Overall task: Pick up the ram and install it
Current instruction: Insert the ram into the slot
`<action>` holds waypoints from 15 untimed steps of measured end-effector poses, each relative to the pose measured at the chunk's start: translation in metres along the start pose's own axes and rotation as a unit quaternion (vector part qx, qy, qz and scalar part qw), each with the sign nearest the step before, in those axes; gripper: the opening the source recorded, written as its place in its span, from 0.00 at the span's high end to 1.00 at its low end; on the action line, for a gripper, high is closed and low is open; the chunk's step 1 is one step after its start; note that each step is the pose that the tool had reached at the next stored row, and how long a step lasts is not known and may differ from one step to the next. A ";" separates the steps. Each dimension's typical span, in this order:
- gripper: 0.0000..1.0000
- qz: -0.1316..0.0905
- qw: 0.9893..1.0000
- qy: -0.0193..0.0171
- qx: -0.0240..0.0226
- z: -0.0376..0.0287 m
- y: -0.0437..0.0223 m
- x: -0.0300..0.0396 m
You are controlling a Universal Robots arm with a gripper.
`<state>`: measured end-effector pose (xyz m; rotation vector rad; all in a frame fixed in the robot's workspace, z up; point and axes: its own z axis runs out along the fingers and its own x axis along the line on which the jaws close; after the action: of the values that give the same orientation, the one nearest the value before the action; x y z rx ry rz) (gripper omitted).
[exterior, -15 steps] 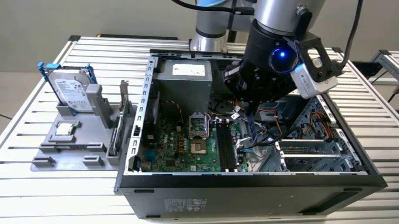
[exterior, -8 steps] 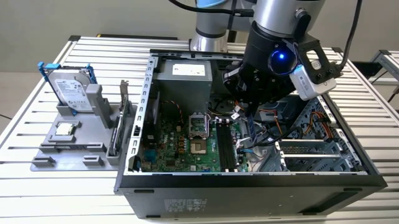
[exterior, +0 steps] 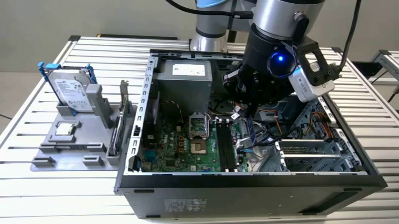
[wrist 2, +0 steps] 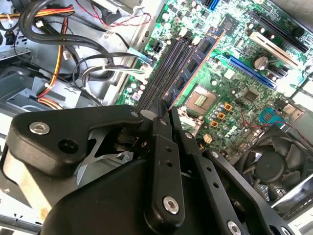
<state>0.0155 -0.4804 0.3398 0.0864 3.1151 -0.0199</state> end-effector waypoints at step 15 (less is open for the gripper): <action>1.00 0.000 1.000 0.000 0.000 0.0061 0.0002 0.0002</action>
<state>0.0155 -0.4803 0.3337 0.0864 3.1152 -0.0200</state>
